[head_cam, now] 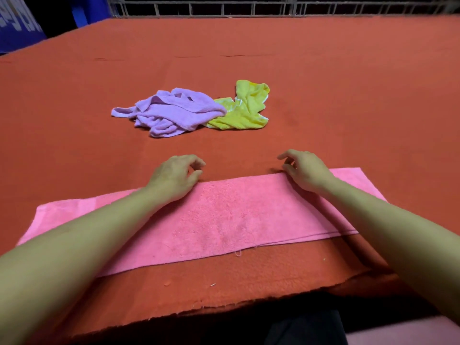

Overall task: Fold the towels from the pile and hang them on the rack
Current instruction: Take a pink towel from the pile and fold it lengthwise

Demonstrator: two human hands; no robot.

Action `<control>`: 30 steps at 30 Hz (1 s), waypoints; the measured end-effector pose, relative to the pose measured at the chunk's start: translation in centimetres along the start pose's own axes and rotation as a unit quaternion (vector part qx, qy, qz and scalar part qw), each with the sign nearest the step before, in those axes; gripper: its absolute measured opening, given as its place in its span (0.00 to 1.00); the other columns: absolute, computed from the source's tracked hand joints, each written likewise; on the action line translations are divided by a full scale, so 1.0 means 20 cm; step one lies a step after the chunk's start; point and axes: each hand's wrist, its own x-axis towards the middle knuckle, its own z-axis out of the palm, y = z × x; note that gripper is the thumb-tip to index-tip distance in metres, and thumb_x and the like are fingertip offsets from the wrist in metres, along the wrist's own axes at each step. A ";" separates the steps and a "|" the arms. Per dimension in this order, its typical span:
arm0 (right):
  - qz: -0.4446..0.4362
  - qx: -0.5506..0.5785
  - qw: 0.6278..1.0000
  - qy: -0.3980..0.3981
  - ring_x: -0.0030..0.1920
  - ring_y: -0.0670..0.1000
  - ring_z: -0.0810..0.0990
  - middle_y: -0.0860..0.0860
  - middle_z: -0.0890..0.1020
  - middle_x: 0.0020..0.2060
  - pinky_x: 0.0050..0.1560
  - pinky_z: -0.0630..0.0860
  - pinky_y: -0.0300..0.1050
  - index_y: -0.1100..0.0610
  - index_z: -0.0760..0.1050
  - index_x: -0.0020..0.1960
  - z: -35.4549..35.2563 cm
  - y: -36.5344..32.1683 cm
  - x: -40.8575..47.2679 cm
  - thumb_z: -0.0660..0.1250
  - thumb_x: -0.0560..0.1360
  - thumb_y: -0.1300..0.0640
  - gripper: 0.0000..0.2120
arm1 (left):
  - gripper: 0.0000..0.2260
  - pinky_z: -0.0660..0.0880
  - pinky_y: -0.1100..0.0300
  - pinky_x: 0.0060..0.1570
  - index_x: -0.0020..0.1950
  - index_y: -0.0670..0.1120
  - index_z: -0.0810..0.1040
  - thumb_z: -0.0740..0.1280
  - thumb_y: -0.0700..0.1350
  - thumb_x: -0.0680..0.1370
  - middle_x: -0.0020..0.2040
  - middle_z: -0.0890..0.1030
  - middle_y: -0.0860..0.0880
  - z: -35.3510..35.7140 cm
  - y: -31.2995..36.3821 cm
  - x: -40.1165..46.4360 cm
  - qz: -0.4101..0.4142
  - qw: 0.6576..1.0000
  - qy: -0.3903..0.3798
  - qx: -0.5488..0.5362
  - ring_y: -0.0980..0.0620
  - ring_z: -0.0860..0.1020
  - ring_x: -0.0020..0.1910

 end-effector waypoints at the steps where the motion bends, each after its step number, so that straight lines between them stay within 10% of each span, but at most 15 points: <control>1: 0.009 -0.009 1.000 0.007 0.53 0.58 0.79 0.51 0.84 0.50 0.51 0.71 0.47 0.52 0.78 0.60 -0.01 0.05 0.00 0.63 0.77 0.61 0.14 | 0.08 0.74 0.54 0.54 0.56 0.56 0.79 0.66 0.48 0.78 0.52 0.82 0.57 0.04 0.10 0.03 0.020 1.000 -0.018 -0.011 0.51 0.78 0.53; 9: 0.129 -0.154 0.979 -0.035 0.68 0.61 0.67 0.49 0.73 0.68 0.62 0.69 0.59 0.46 0.71 0.69 -0.31 0.62 -0.16 0.60 0.80 0.50 0.17 | 0.13 0.72 0.50 0.60 0.62 0.53 0.75 0.64 0.54 0.79 0.61 0.79 0.51 0.43 0.73 0.31 0.094 0.989 -0.113 0.025 0.45 0.76 0.61; 16: 0.088 -0.057 0.991 -0.087 0.53 0.55 0.80 0.50 0.83 0.52 0.52 0.73 0.45 0.50 0.77 0.63 -0.39 0.77 -0.19 0.67 0.78 0.55 0.14 | 0.13 0.74 0.53 0.54 0.60 0.52 0.77 0.69 0.54 0.77 0.50 0.79 0.52 0.50 0.76 0.39 0.076 0.986 -0.144 0.020 0.48 0.77 0.53; 23: 0.059 0.036 0.997 -0.016 0.42 0.52 0.78 0.46 0.80 0.44 0.45 0.68 0.41 0.51 0.75 0.65 -0.52 0.77 -0.21 0.72 0.73 0.61 0.21 | 0.17 0.71 0.68 0.40 0.57 0.53 0.77 0.77 0.42 0.71 0.40 0.79 0.56 0.39 0.73 0.35 0.068 0.979 -0.140 -0.135 0.63 0.75 0.33; 30: -0.001 0.054 0.998 0.029 0.37 0.42 0.73 0.39 0.79 0.42 0.44 0.69 0.40 0.50 0.73 0.67 -0.61 0.72 -0.56 0.72 0.71 0.65 0.26 | 0.19 0.72 0.70 0.39 0.57 0.55 0.77 0.77 0.41 0.70 0.42 0.82 0.58 0.27 0.79 0.05 0.130 0.974 -0.090 -0.160 0.58 0.76 0.34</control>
